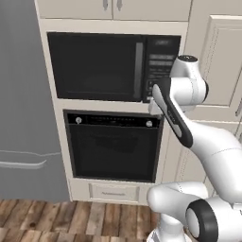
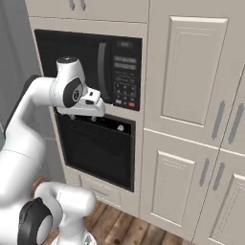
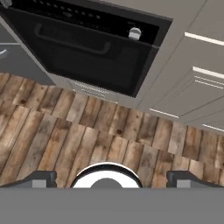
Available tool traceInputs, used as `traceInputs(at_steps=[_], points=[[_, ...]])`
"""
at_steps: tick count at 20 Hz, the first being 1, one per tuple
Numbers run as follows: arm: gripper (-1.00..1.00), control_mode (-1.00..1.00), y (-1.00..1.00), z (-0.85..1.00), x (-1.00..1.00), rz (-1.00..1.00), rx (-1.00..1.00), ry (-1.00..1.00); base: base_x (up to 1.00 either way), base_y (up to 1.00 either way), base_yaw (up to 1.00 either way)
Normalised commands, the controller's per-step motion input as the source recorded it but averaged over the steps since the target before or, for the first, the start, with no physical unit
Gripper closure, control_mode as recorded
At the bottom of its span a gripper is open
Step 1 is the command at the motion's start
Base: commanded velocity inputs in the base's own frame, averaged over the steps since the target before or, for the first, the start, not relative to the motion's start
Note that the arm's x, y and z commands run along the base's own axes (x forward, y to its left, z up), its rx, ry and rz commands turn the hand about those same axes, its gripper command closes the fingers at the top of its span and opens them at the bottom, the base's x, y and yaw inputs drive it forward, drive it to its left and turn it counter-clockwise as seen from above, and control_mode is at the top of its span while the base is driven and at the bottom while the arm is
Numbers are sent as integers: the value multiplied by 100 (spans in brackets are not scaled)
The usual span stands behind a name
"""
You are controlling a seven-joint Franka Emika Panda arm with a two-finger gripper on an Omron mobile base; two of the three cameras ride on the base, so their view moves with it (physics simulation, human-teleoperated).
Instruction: Take the baked cake out of the oven and place it on the plate for cooling. Then close the oven door.
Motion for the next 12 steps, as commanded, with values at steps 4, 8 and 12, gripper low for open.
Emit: traceInputs(at_steps=[4,8,12], points=[[-100,100,0,0,0,0,0,0,3,-68,38],[-100,100,0,0,0,0,0,0,27,-60,38],[-100,100,0,0,0,0,0,0,32,-64,37]])
